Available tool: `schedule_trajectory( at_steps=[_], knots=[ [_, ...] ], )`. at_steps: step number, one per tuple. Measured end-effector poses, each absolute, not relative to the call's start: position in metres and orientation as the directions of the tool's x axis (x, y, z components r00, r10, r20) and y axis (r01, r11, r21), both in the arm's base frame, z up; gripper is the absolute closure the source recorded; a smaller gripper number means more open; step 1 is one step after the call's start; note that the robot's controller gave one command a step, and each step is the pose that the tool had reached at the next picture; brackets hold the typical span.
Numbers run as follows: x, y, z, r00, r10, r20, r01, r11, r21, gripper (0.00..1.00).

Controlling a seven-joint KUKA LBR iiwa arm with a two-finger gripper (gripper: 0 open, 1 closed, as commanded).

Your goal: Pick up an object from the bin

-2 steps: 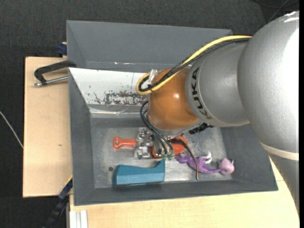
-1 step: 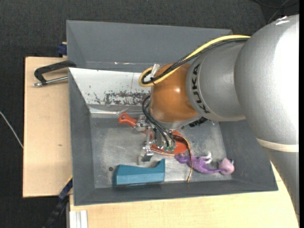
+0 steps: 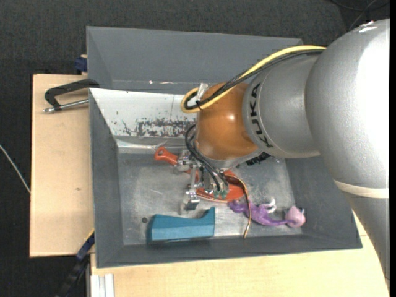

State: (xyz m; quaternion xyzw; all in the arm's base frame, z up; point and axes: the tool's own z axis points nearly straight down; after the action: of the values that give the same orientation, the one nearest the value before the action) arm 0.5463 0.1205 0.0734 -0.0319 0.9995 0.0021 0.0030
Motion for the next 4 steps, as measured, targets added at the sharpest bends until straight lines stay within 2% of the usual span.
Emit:
schedule_trajectory(
  at_steps=[1, 2, 3, 4],
  knots=[
    [0.524, 0.085, 0.102, -0.965, -0.264, -0.007, -0.264, 0.965, 0.005, 0.0],
    [0.521, 0.055, 0.118, -0.927, -0.375, -0.018, -0.375, 0.927, -0.006, 0.0],
    [0.549, 0.019, 0.097, -0.963, -0.27, -0.008, -0.27, 0.963, 0.001, 0.0],
    [0.552, 0.013, 0.092, -0.97, -0.242, -0.005, -0.242, 0.97, -0.001, 0.0]
  ],
)
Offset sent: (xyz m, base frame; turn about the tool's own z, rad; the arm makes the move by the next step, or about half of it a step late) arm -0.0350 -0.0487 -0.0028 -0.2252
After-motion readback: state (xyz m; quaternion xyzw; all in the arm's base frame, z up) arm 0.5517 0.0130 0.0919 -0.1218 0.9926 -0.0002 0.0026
